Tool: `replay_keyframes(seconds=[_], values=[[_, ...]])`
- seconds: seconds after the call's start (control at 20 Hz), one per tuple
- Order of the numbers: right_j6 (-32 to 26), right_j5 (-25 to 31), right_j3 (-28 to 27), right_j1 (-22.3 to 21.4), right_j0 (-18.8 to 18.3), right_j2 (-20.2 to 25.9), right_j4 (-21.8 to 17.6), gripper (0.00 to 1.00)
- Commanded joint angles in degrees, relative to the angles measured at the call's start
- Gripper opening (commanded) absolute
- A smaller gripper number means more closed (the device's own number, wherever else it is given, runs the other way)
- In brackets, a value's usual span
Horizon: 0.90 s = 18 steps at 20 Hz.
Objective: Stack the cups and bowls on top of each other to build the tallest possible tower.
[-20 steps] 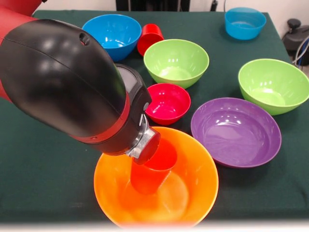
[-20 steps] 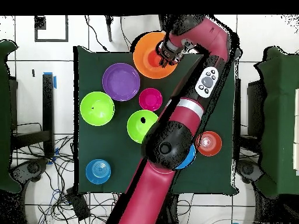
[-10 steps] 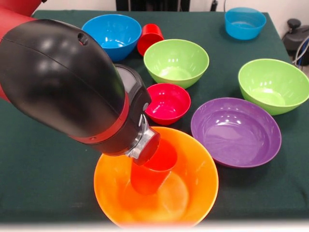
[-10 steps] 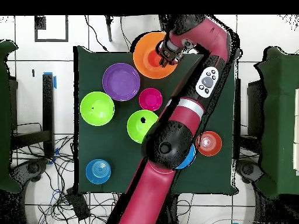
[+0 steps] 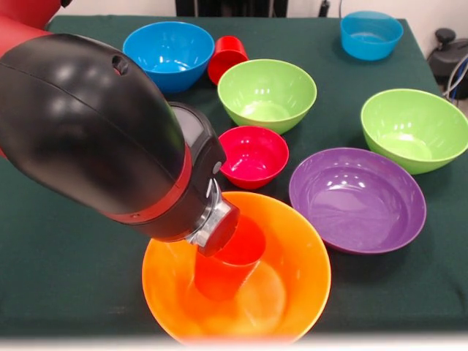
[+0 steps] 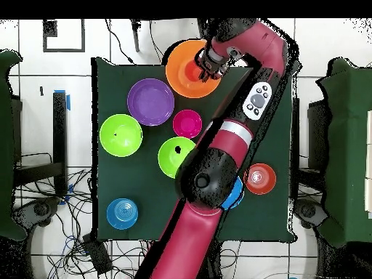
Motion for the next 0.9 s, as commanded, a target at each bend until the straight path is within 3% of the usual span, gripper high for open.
replay_keyframes(seconds=[0.05,0.25,0.7,0.9], values=[[-8.9,-4.0,-3.8,-0.9,0.8,-3.6,-1.2,0.0],[-7.6,-4.7,-3.7,-0.8,1.2,-5.1,-0.2,0.0],[-7.7,-4.3,-3.5,-0.6,1.7,-3.4,-1.1,0.0],[-8.1,-4.6,-3.8,-0.8,1.5,-5.2,0.1,0.0]])
